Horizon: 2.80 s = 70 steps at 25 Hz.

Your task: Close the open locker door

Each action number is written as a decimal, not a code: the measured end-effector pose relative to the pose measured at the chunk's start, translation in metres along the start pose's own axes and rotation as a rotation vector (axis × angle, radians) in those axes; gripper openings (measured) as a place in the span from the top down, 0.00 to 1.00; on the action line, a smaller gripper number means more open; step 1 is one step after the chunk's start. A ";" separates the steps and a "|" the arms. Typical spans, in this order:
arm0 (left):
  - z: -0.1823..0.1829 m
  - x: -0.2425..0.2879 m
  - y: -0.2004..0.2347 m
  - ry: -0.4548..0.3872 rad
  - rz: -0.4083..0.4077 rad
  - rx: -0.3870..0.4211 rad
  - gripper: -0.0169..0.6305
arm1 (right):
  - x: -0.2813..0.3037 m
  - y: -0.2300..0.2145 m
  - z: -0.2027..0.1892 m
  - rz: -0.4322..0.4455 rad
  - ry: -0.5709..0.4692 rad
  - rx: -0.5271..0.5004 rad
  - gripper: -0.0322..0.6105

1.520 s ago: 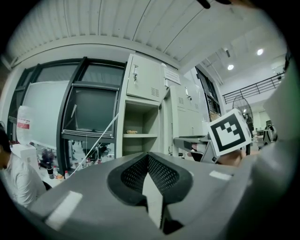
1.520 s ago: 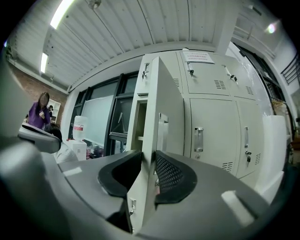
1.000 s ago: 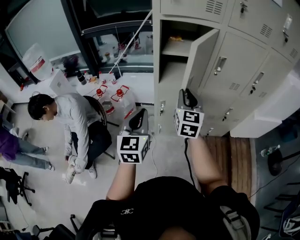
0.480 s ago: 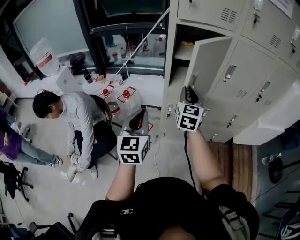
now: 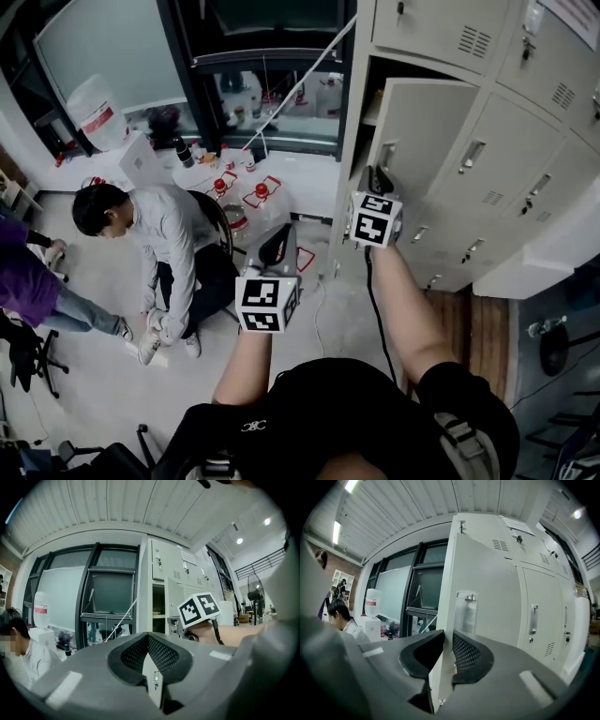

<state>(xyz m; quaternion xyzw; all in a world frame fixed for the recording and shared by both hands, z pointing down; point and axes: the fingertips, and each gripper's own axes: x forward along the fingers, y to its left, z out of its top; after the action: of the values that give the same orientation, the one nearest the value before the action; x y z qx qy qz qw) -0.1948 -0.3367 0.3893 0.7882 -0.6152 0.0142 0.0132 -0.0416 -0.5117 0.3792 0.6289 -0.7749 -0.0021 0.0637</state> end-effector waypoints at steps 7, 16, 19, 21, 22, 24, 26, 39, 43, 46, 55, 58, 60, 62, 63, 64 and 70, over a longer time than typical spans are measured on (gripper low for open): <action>0.002 -0.003 0.022 0.005 0.044 0.003 0.97 | 0.033 0.009 0.004 -0.001 0.008 -0.016 0.84; 0.003 -0.004 0.044 0.011 0.094 0.014 0.97 | 0.077 0.008 0.009 0.006 0.021 0.032 0.86; 0.002 -0.006 0.050 0.021 0.114 0.011 0.97 | 0.092 0.005 0.010 0.011 0.025 0.038 0.86; 0.003 -0.008 0.054 0.022 0.129 0.013 0.97 | 0.102 0.005 0.013 0.018 0.018 0.026 0.86; 0.004 -0.009 0.056 0.021 0.137 0.017 0.97 | 0.106 0.005 0.014 0.021 0.018 0.023 0.86; 0.004 -0.011 0.058 0.020 0.149 0.021 0.97 | 0.113 0.005 0.014 0.027 0.024 0.023 0.86; 0.002 -0.012 0.059 0.026 0.160 0.014 0.97 | 0.119 0.003 0.012 0.026 0.028 0.026 0.86; 0.000 -0.019 0.048 0.031 0.186 0.008 0.97 | 0.087 0.001 0.033 0.076 -0.099 0.012 0.93; 0.002 -0.017 0.035 0.021 0.175 0.005 0.97 | 0.042 -0.005 0.048 0.117 -0.183 0.028 0.93; 0.003 -0.015 0.021 0.012 0.156 0.005 0.97 | 0.000 -0.010 0.043 0.142 -0.207 0.039 0.93; 0.000 -0.012 -0.020 -0.012 0.121 0.006 0.97 | -0.107 -0.004 -0.005 0.272 -0.185 0.043 0.94; 0.003 -0.013 -0.034 -0.020 0.107 0.011 0.97 | -0.124 -0.003 -0.005 0.291 -0.198 0.023 0.94; 0.002 -0.014 -0.042 -0.016 0.099 0.011 0.97 | -0.132 -0.005 -0.003 0.296 -0.204 0.024 0.94; 0.001 -0.017 -0.048 -0.011 0.094 0.012 0.97 | -0.137 -0.007 -0.003 0.297 -0.205 0.025 0.94; 0.001 -0.019 -0.050 -0.009 0.093 0.013 0.97 | -0.139 -0.008 -0.002 0.296 -0.206 0.027 0.94; 0.001 -0.020 -0.052 -0.008 0.092 0.014 0.97 | -0.140 -0.010 -0.003 0.295 -0.205 0.029 0.94; 0.001 -0.029 -0.059 -0.010 0.095 0.016 0.97 | -0.149 -0.013 -0.005 0.294 -0.206 0.033 0.94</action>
<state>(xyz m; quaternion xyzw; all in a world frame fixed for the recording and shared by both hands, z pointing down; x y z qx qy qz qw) -0.1449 -0.2939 0.3870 0.7582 -0.6519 0.0158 0.0029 0.0017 -0.3686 0.3687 0.5064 -0.8608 -0.0446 -0.0268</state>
